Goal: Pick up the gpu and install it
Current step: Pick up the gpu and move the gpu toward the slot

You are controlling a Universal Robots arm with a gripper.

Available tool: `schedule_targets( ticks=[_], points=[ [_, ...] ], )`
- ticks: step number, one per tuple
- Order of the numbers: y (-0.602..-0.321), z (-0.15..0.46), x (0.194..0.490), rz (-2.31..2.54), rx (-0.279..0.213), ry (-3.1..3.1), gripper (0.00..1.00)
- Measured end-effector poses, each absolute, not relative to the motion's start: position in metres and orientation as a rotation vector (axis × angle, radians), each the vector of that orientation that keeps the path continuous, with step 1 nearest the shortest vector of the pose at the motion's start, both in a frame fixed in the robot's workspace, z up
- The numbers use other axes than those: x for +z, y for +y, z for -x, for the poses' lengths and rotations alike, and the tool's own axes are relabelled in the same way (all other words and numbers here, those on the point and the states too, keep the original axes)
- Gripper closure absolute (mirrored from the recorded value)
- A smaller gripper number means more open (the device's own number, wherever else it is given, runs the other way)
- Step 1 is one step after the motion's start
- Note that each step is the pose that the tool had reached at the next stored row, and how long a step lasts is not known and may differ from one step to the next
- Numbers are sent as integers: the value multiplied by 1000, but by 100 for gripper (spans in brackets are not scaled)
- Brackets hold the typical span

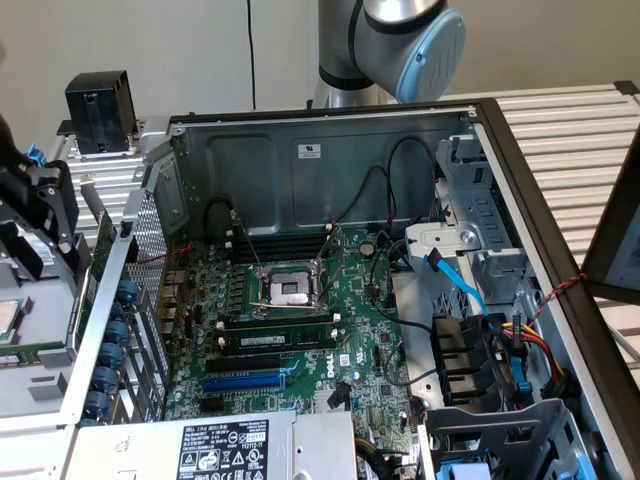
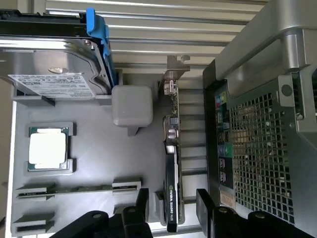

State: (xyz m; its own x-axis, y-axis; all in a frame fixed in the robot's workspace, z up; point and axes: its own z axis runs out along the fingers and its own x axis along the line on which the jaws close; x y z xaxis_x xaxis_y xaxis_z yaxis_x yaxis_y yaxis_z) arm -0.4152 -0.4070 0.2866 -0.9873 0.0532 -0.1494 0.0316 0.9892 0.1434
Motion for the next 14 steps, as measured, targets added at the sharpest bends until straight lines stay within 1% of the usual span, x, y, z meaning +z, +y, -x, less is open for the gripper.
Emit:
schedule_targets(
  ticks=[14],
  points=[
    [-404, 412, 266, 0, 217, 2980, 49]
  ],
)
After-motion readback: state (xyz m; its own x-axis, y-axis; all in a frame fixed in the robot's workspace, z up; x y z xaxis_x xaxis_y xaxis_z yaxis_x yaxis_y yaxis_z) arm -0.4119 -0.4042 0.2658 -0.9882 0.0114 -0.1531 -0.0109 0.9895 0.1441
